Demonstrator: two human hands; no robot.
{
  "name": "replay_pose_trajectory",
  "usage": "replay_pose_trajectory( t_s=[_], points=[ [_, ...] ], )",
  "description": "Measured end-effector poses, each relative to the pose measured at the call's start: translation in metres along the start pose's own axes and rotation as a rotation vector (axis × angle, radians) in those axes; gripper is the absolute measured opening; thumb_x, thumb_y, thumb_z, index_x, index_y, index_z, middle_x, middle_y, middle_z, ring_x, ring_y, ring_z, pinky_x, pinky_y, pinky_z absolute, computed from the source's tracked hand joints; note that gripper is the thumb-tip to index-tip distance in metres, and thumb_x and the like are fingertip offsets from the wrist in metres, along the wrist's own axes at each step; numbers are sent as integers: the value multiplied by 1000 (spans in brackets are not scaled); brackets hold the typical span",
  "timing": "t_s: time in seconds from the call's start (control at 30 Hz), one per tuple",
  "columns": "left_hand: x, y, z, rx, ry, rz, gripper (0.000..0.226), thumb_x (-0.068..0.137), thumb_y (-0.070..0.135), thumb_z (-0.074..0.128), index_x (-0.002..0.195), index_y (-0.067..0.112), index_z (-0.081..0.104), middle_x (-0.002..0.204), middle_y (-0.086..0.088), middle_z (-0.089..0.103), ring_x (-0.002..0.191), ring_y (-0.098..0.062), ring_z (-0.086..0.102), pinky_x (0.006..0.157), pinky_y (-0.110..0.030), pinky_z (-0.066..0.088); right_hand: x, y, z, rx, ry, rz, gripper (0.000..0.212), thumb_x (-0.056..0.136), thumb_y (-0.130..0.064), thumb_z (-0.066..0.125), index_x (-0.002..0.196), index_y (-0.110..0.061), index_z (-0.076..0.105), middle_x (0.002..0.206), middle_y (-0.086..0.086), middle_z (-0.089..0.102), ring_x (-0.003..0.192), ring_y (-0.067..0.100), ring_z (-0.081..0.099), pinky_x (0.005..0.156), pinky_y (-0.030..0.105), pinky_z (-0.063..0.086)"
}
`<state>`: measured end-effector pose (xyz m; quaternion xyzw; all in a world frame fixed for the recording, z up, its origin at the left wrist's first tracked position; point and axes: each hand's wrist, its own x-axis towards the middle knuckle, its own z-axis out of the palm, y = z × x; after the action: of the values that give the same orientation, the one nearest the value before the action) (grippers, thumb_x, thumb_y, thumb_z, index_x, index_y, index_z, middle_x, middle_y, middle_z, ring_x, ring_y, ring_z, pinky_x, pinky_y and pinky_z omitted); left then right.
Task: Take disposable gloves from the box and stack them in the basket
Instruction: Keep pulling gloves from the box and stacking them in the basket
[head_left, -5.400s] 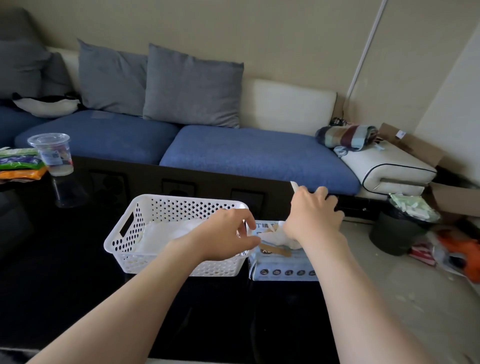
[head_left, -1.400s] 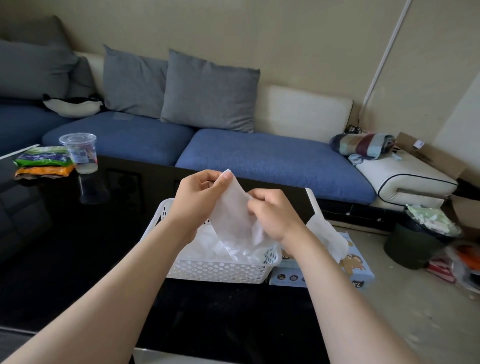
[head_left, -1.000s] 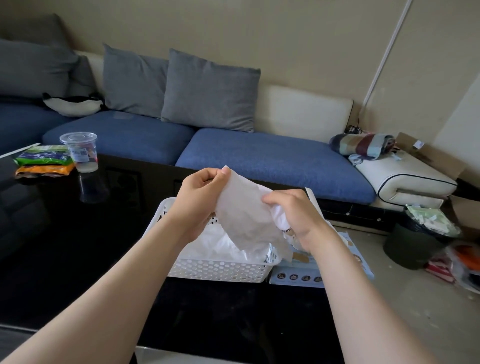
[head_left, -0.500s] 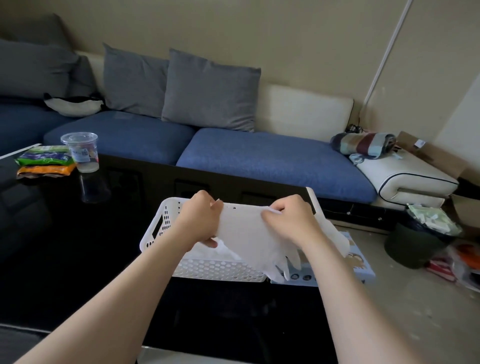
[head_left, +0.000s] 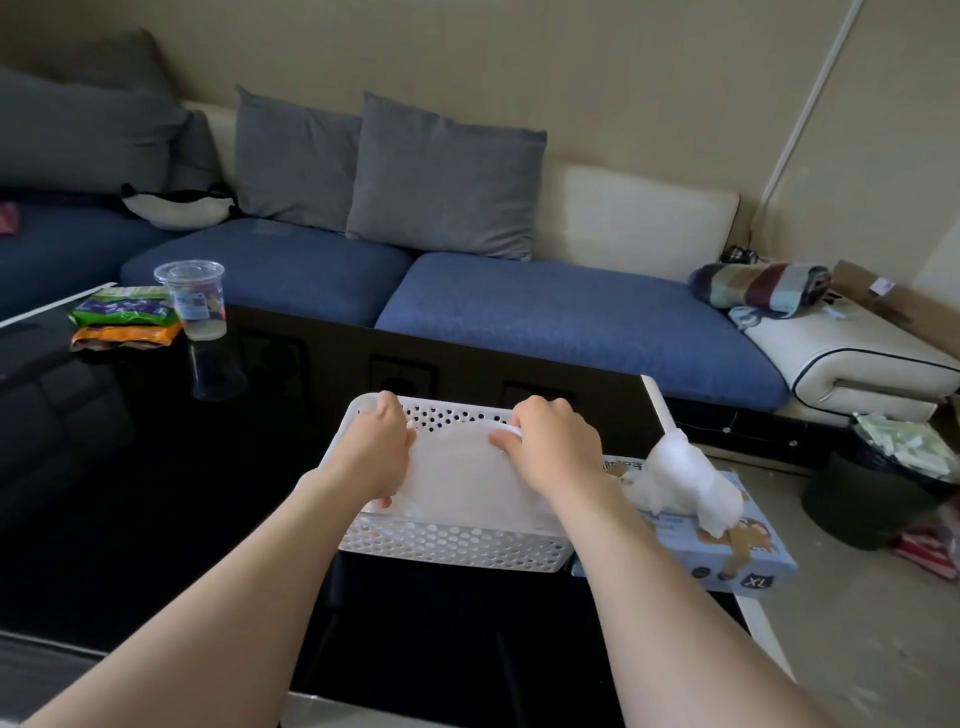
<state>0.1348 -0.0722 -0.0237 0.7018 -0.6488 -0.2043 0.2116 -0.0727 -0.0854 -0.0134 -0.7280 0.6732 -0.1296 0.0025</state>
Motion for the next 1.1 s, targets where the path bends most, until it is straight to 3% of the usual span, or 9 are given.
replay_pose_trajectory(
  t_s=[0.13, 0.23, 0.37, 0.47, 0.6, 0.7, 0.83, 0.93, 1.1],
  points=[
    [0, -6, 0, 157, -73, 14, 63, 89, -14, 58, 139, 6, 26, 97, -14, 58, 72, -27, 61, 47, -40, 52, 5, -9, 9, -60, -28, 4, 42, 97, -58, 69, 98, -16, 65, 91, 1, 68, 80, 23, 66, 67, 34, 47],
    [2, -7, 1, 290, -52, 67, 56, 89, -13, 45, 138, 10, 31, 87, -9, 49, 66, -17, 46, 51, -29, 36, 6, -13, 8, -108, -6, 13, 39, 96, -55, 73, 98, -17, 64, 90, 1, 68, 76, 21, 64, 63, 33, 45],
    [1, 0, -1, 412, -70, 59, 37, 94, -8, 45, 127, 7, 47, 101, -6, 51, 84, -22, 51, 67, -30, 41, 6, -16, 0, 62, -99, -103, 27, 96, -48, 77, 101, -21, 72, 96, -3, 69, 90, 19, 66, 65, 32, 44],
    [-2, 8, -2, 559, -43, 68, 36, 98, -1, 50, 131, 11, 52, 134, -12, 46, 114, -28, 54, 78, -30, 43, 4, -21, -9, 123, -309, -164, 49, 86, -62, 80, 122, -30, 69, 112, -3, 64, 104, 19, 62, 73, 35, 46],
    [-1, 19, 4, 582, -243, 146, 40, 98, 0, 52, 132, 23, 56, 137, -7, 37, 132, -33, 36, 100, -41, 46, 0, -13, -20, 109, -530, -163, 78, 75, -64, 88, 140, -35, 57, 111, -9, 52, 103, 16, 59, 73, 32, 47],
    [2, 21, 4, 453, -461, 112, 40, 105, 34, 56, 144, 35, 49, 149, -4, 35, 142, -33, 34, 112, -54, 41, 1, -5, -23, 104, -663, -143, 89, 75, -56, 92, 151, -38, 49, 118, -7, 52, 100, 18, 66, 76, 34, 59],
    [4, 15, 7, 552, -556, 60, 73, 92, 73, 58, 155, 48, 32, 167, -5, 21, 150, -38, 29, 116, -59, 37, -4, -4, -17, -2, -717, -117, 88, 83, -37, 90, 157, -39, 41, 153, 1, 48, 117, 27, 63, 89, 38, 59],
    [6, 13, 12, 592, -552, 52, 83, 87, 79, 60, 157, 51, 26, 165, -6, 22, 150, -40, 28, 114, -61, 40, -8, -6, -11, -56, -732, -114, 81, 93, -26, 81, 160, -34, 36, 158, 5, 44, 128, 31, 54, 93, 39, 47],
    [6, 17, 16, 582, -545, 18, 86, 86, 71, 68, 158, 49, 25, 166, -8, 18, 151, -41, 26, 113, -60, 41, -12, -9, -6, -60, -696, -153, 67, 102, -17, 65, 161, -28, 35, 160, 8, 42, 132, 33, 52, 104, 43, 47]
  ],
)
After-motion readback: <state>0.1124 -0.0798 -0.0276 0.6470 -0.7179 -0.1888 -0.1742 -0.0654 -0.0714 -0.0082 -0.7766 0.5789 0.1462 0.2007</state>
